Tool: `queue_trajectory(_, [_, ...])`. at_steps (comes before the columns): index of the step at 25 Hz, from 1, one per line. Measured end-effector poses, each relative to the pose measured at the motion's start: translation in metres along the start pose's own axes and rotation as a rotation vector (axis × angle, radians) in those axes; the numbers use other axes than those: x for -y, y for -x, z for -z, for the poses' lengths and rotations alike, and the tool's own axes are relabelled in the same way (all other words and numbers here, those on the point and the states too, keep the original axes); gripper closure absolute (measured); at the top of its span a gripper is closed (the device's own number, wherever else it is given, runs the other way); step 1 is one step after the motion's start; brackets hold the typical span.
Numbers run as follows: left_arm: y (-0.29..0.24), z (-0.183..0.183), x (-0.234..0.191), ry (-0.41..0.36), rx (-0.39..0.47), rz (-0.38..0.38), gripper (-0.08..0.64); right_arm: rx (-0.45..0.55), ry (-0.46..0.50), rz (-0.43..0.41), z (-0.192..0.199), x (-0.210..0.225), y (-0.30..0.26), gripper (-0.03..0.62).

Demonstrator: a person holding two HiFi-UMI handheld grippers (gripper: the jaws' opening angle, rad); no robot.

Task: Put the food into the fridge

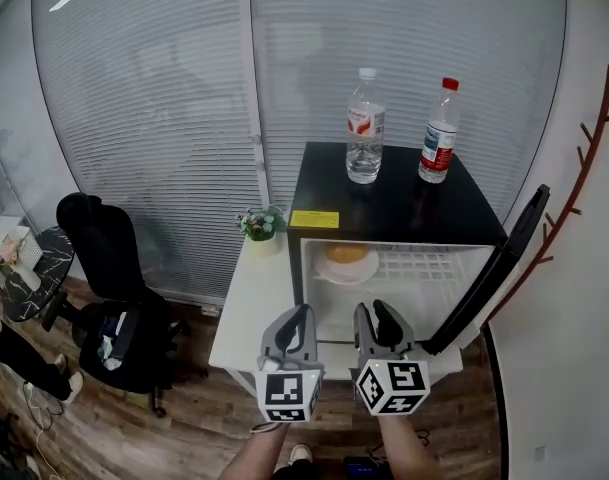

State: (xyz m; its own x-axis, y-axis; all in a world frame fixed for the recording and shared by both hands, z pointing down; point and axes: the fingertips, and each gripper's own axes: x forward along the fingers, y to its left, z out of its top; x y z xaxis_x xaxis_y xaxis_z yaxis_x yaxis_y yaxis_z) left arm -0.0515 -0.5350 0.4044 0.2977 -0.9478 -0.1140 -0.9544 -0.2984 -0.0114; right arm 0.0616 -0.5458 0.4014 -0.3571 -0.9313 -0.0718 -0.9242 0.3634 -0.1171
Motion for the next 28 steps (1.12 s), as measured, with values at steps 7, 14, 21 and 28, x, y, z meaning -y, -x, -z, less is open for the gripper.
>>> queue_trajectory(7, [0.031,-0.003,0.044,-0.017,0.001,0.005,0.534,0.081,0.121,-0.009,-0.013,0.003,0.055,0.535])
queue_trajectory(14, [0.062,-0.004,0.086,-0.03,0.009,0.027,0.534,0.132,0.08,0.047,-0.027,0.021,0.11,0.546])
queue_trajectory(21, [0.084,-0.003,0.107,-0.022,0.0,0.032,0.534,0.141,0.125,0.046,-0.031,0.022,0.143,0.551])
queue_trajectory(28, [0.097,-0.009,0.118,-0.019,0.015,0.043,0.534,0.132,0.156,0.061,-0.031,0.02,0.161,0.557])
